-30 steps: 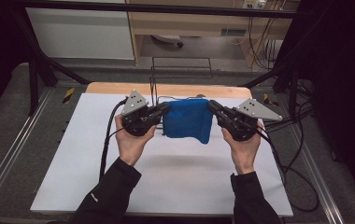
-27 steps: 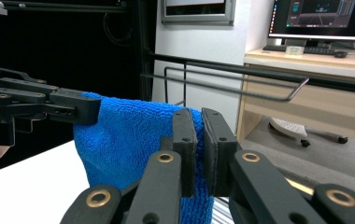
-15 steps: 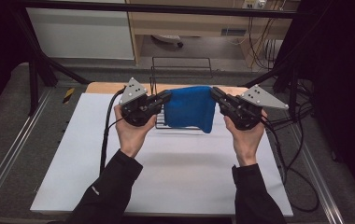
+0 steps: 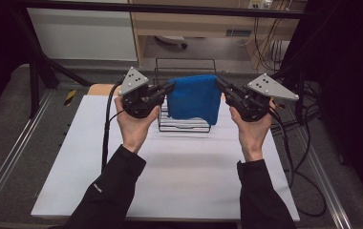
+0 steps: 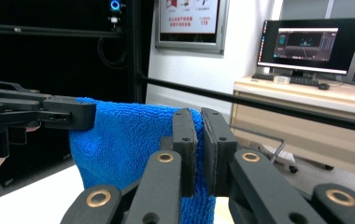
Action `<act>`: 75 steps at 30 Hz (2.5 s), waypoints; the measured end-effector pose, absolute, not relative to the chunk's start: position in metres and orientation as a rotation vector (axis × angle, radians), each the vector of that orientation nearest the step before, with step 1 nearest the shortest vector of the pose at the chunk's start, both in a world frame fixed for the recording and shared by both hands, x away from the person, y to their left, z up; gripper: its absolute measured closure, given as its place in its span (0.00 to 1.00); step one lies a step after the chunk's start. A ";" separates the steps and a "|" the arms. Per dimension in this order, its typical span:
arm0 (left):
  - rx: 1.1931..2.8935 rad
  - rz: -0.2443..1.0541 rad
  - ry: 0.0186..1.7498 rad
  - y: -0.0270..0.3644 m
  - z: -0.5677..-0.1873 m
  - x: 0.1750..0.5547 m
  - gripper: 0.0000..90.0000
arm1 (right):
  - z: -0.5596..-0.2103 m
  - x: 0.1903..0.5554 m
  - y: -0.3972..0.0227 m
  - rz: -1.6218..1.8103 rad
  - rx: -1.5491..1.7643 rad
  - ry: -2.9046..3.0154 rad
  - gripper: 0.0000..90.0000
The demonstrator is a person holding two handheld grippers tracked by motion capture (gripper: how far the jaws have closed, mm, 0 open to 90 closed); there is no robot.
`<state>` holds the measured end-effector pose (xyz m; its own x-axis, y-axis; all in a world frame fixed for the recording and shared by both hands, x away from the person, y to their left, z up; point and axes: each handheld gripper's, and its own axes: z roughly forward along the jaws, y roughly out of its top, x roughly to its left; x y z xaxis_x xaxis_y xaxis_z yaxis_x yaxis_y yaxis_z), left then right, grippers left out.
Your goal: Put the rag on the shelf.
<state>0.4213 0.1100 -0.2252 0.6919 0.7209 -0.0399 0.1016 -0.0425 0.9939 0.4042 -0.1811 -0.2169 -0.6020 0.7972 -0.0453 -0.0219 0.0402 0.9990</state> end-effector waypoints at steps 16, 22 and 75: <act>1.512 0.608 0.678 0.114 -0.200 0.436 0.94 | -0.195 0.418 -0.178 1.664 0.777 1.636 0.95; 1.496 0.615 0.676 0.119 -0.191 0.444 0.94 | -0.184 0.427 -0.173 1.652 0.760 1.637 0.95; 1.371 0.672 0.672 0.125 -0.168 0.510 0.93 | -0.148 0.507 -0.157 1.580 0.714 1.604 0.94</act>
